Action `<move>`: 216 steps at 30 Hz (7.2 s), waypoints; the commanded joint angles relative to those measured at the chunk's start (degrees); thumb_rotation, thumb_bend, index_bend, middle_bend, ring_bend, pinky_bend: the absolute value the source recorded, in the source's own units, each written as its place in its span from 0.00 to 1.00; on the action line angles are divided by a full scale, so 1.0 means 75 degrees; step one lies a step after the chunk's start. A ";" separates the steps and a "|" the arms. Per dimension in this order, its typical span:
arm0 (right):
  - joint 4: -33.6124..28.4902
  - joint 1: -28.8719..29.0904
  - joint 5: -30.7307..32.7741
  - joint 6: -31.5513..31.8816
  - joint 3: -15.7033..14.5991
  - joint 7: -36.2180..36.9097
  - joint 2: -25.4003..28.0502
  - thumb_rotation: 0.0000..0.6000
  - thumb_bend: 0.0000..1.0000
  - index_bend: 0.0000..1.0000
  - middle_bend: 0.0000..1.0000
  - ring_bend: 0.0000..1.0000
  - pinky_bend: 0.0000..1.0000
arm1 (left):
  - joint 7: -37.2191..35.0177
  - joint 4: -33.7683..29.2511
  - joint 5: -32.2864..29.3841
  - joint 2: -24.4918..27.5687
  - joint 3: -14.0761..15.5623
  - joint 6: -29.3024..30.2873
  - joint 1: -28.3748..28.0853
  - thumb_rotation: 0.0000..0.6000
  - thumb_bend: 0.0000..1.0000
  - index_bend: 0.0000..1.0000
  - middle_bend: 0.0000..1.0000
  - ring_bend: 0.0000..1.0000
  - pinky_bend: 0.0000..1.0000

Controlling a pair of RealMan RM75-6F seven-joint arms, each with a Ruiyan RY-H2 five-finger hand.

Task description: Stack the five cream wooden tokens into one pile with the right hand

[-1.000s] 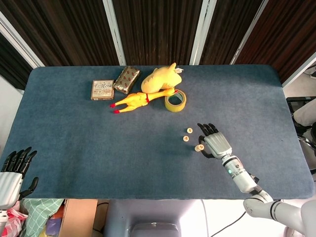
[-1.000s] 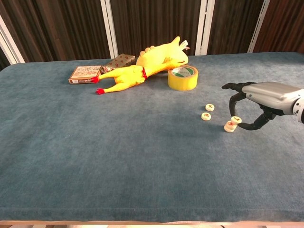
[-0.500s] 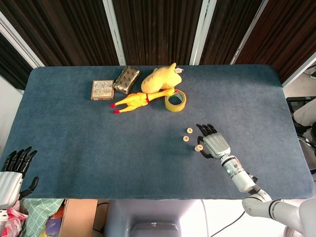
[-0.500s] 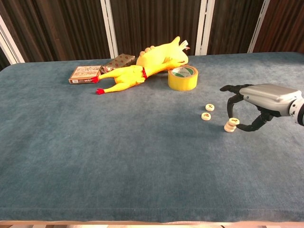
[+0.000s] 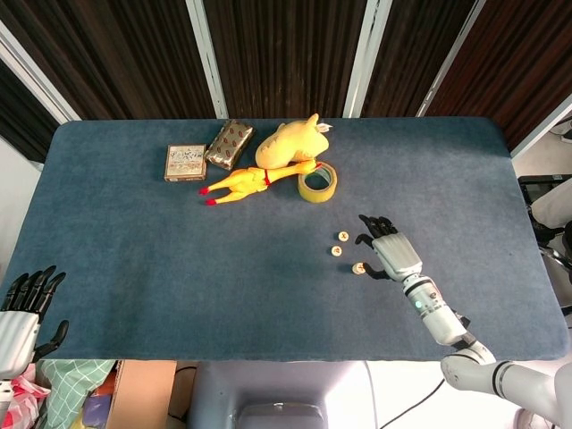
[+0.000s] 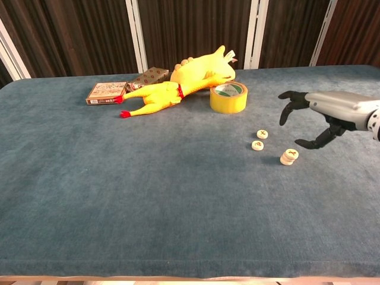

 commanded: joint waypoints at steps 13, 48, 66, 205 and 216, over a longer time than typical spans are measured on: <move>0.0264 0.1244 0.1941 -0.0961 0.0799 -0.2113 -0.1159 1.00 0.46 0.51 0.07 0.00 0.00 | 0.0184 -0.0017 -0.0208 -0.0029 -0.0056 -0.0255 -0.0100 1.00 0.40 0.00 0.00 0.00 0.01; 0.1090 0.1607 0.2892 -0.1121 0.0373 -0.3696 -0.1662 1.00 0.44 0.55 0.07 0.00 0.00 | 0.0051 0.0000 -0.0212 0.0019 -0.0066 -0.0151 -0.0055 1.00 0.40 0.00 0.00 0.00 0.01; 0.1107 0.1617 0.2869 -0.1091 0.0400 -0.3580 -0.1676 1.00 0.51 0.62 0.08 0.00 0.00 | 0.0020 0.0009 -0.0230 0.0025 -0.0083 -0.0127 -0.0046 1.00 0.40 0.00 0.00 0.00 0.01; 0.2653 0.1901 0.3395 -0.1553 0.0900 -0.3218 -0.2272 1.00 0.42 0.55 0.09 0.00 0.00 | 0.0019 -0.0003 -0.0372 0.0014 -0.0108 -0.0310 -0.0118 1.00 0.40 0.00 0.00 0.00 0.01; 0.2796 0.1933 0.3406 -0.1662 0.0947 -0.3158 -0.2332 1.00 0.50 0.59 0.09 0.00 0.00 | 0.0039 -0.0015 -0.0367 0.0016 -0.0105 -0.0292 -0.0108 1.00 0.40 0.00 0.00 0.00 0.01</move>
